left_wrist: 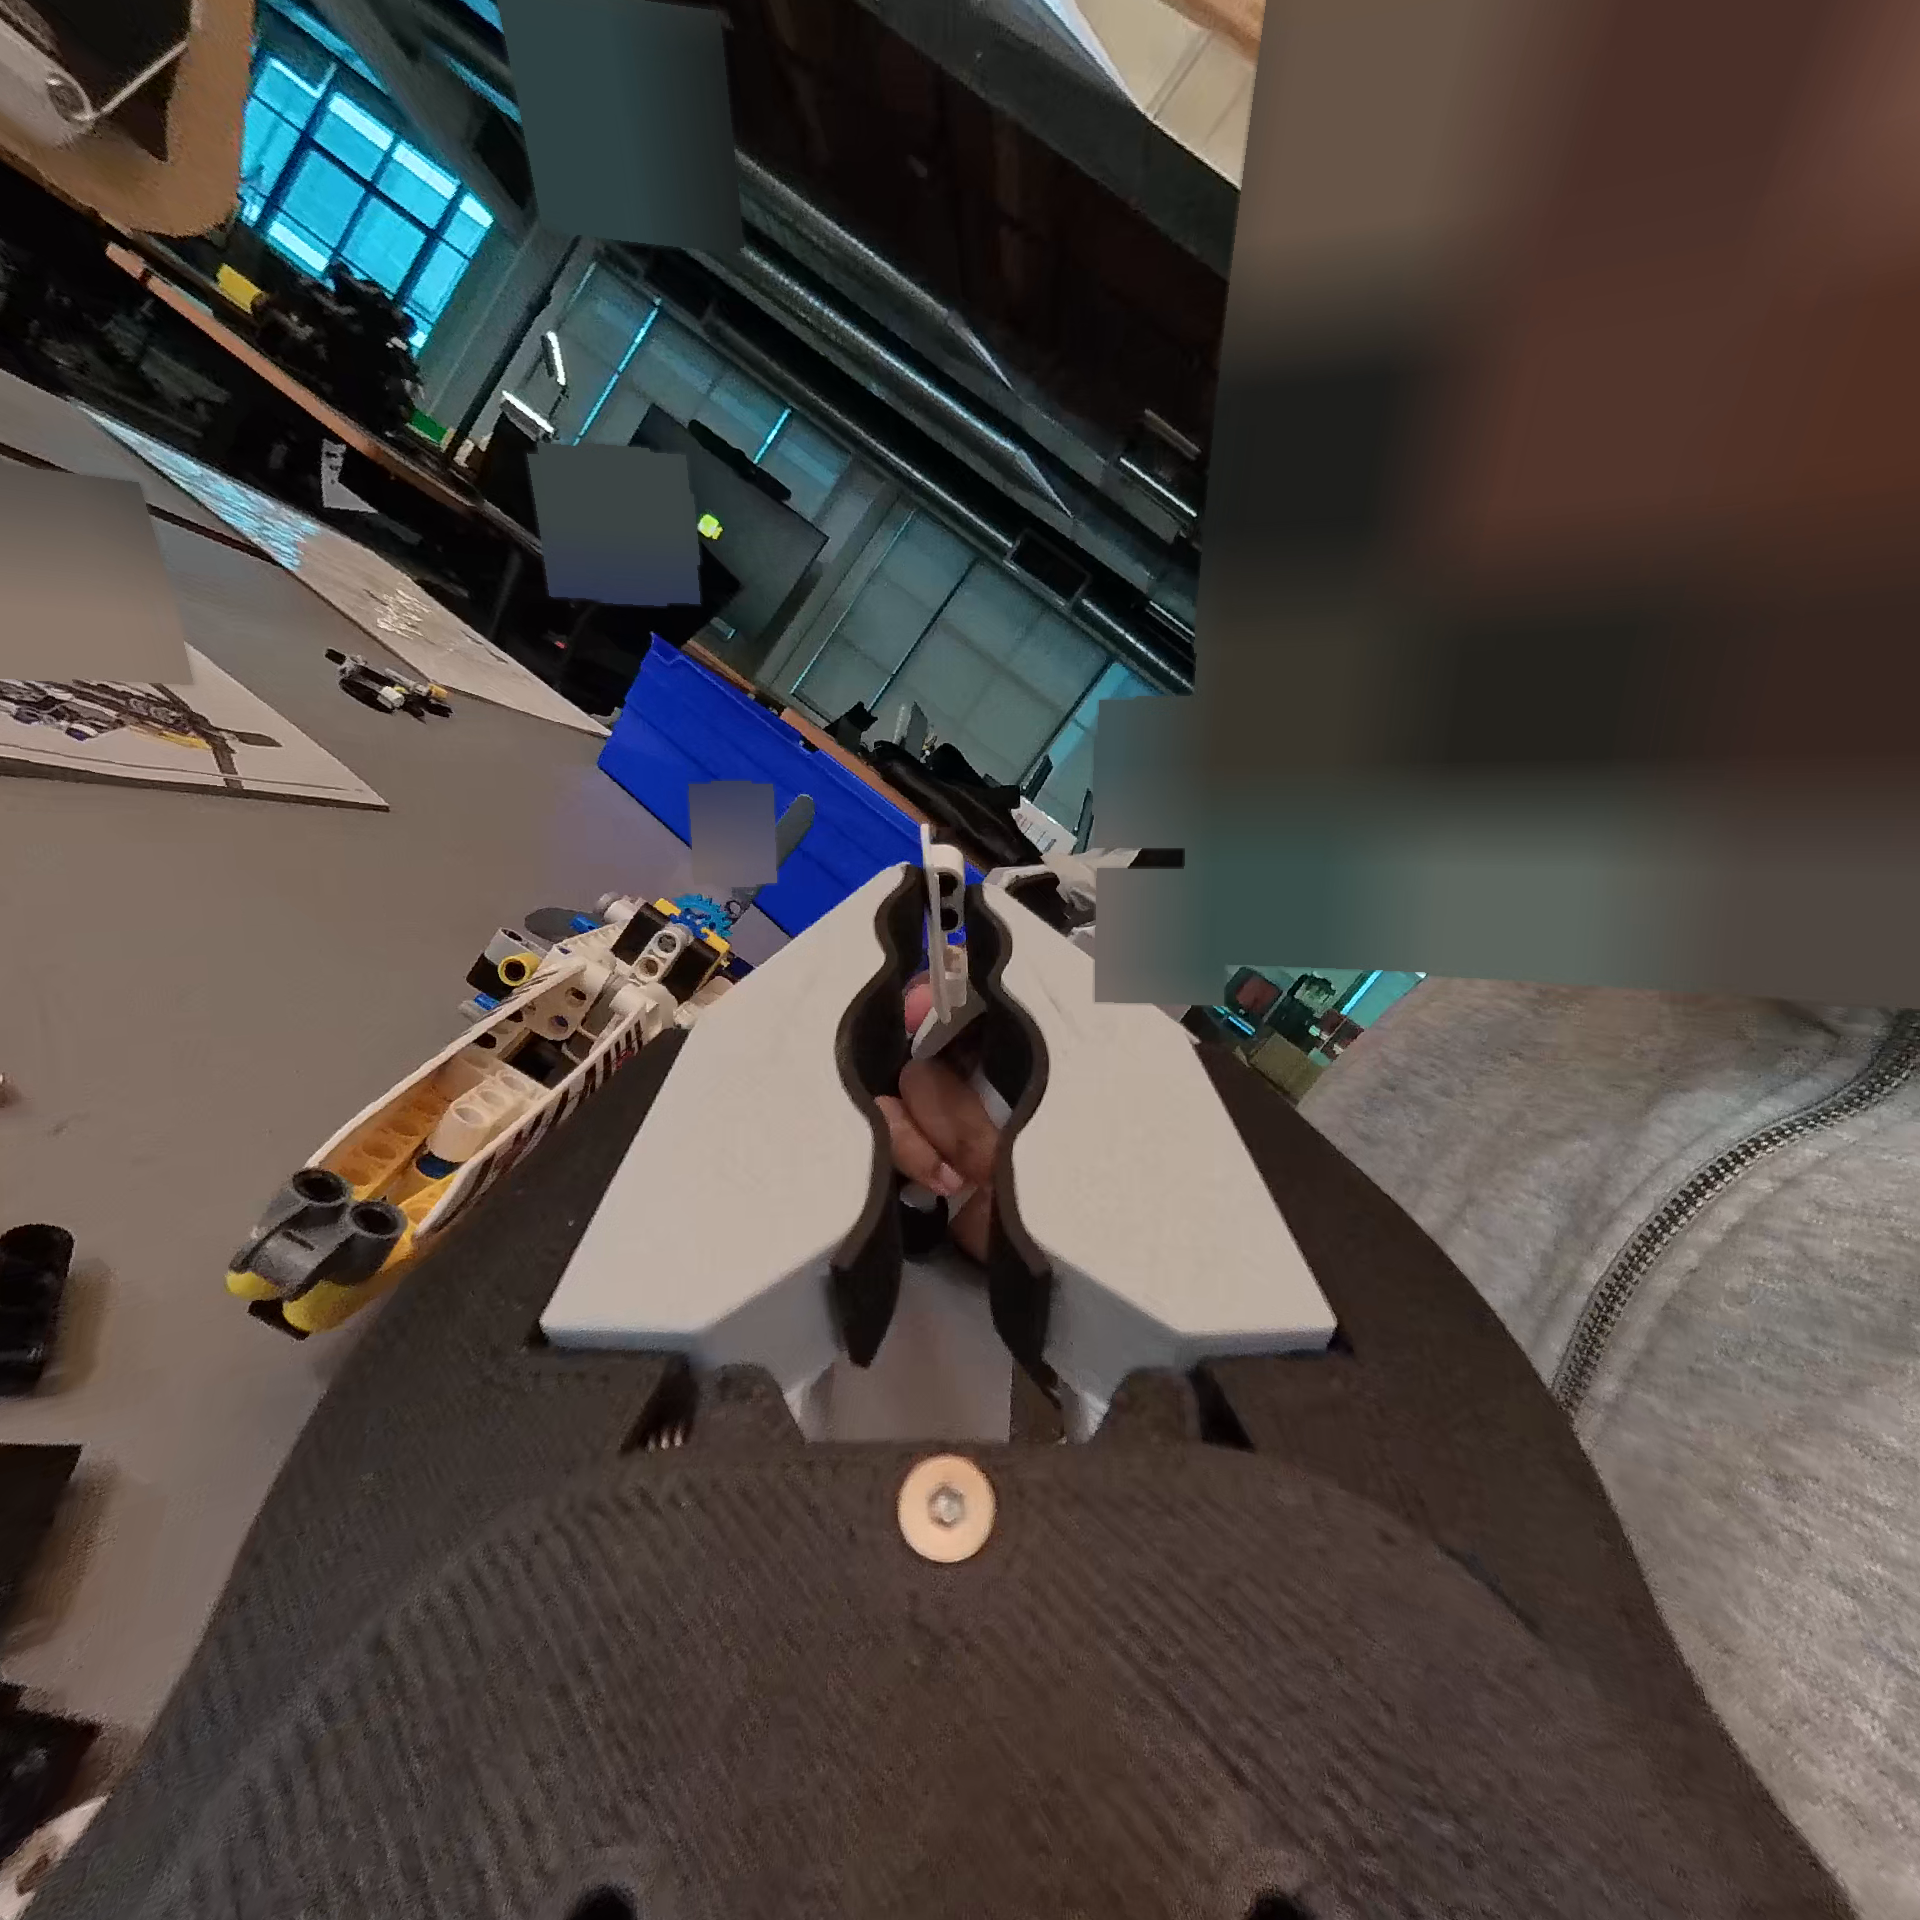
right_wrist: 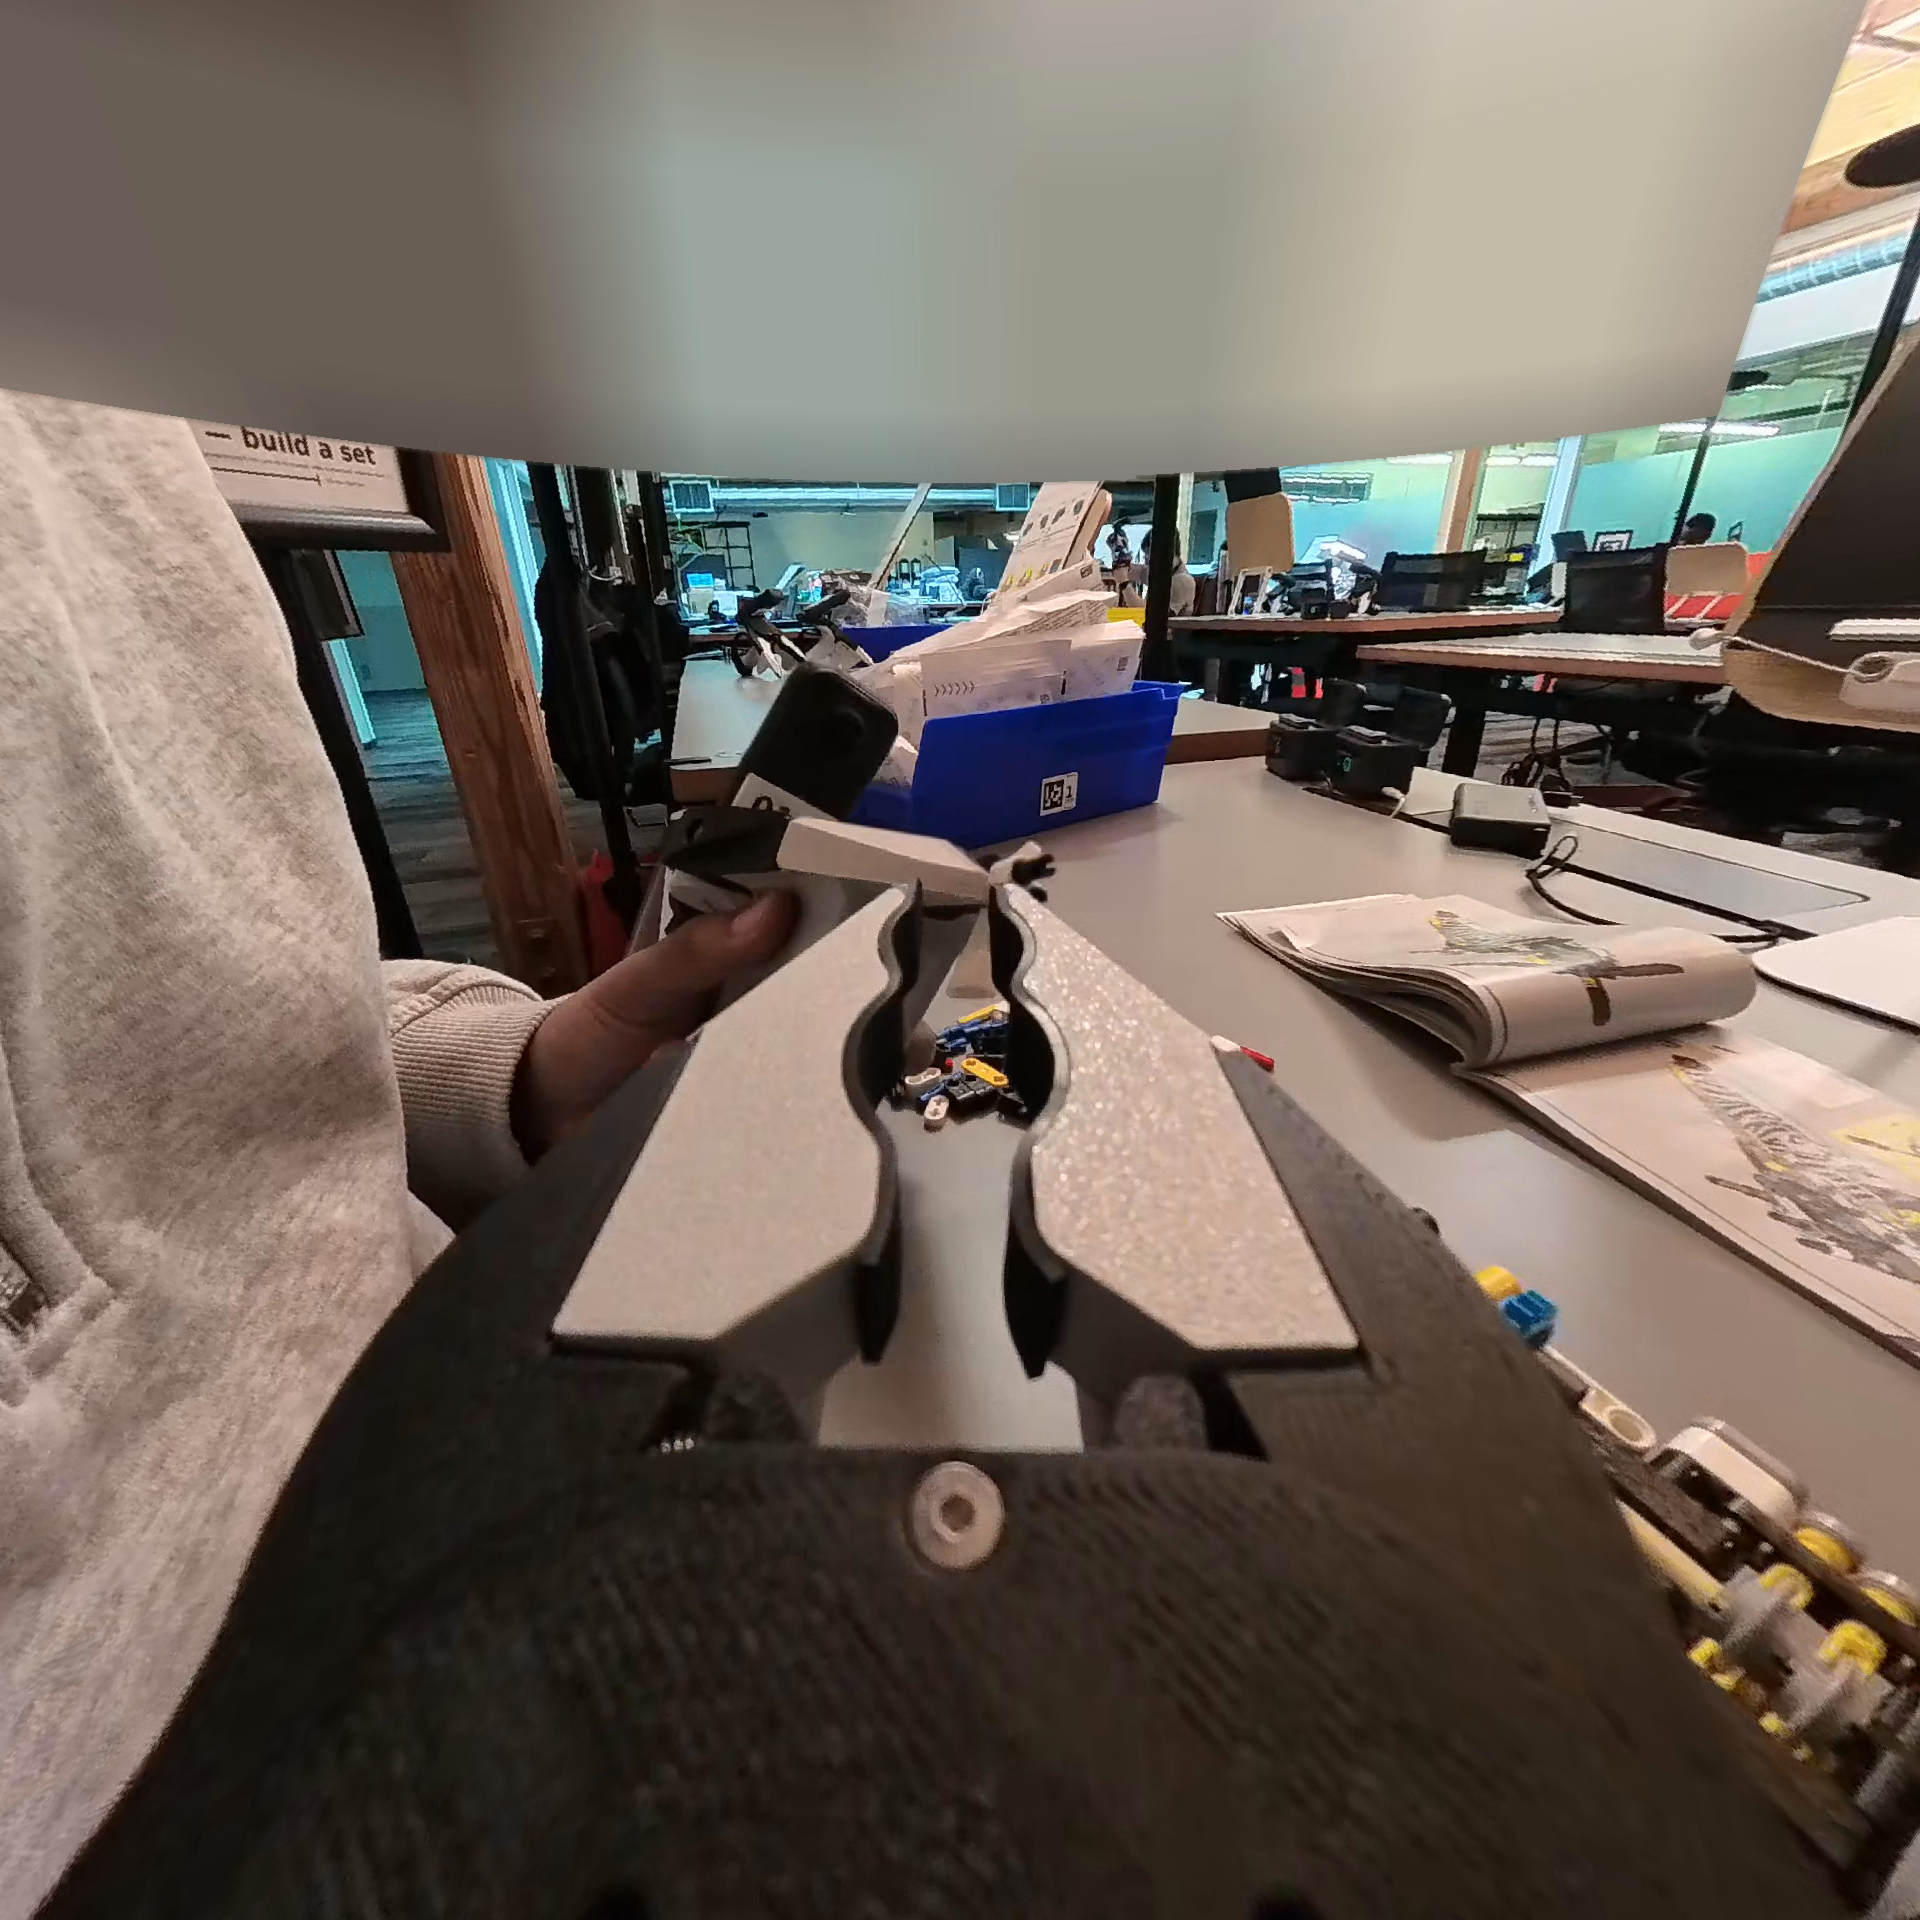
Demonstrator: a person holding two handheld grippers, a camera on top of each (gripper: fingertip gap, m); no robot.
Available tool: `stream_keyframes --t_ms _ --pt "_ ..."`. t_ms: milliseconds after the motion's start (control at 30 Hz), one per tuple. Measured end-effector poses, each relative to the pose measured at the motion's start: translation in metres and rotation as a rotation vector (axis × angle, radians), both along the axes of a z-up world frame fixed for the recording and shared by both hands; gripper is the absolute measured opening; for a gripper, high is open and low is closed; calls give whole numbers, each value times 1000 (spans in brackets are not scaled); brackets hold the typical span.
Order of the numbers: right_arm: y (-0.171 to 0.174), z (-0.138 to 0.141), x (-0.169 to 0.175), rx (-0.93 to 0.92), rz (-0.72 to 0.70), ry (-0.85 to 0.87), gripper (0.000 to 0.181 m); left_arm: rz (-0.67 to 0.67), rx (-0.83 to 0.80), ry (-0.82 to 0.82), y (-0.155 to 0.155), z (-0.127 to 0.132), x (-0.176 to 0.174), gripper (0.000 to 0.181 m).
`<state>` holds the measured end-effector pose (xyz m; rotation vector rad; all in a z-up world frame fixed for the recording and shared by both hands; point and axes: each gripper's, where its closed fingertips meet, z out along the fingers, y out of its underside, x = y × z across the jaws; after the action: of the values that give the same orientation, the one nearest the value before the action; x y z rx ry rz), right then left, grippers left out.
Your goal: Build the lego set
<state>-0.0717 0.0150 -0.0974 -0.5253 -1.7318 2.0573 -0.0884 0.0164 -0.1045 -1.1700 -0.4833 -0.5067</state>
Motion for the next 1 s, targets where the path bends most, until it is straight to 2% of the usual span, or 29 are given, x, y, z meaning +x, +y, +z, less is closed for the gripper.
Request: stream_keyframes --t_ms 1000 --pt "2 1 -2 -10 -13 -2 12 -22 15 -28 -1 0 -1 5"
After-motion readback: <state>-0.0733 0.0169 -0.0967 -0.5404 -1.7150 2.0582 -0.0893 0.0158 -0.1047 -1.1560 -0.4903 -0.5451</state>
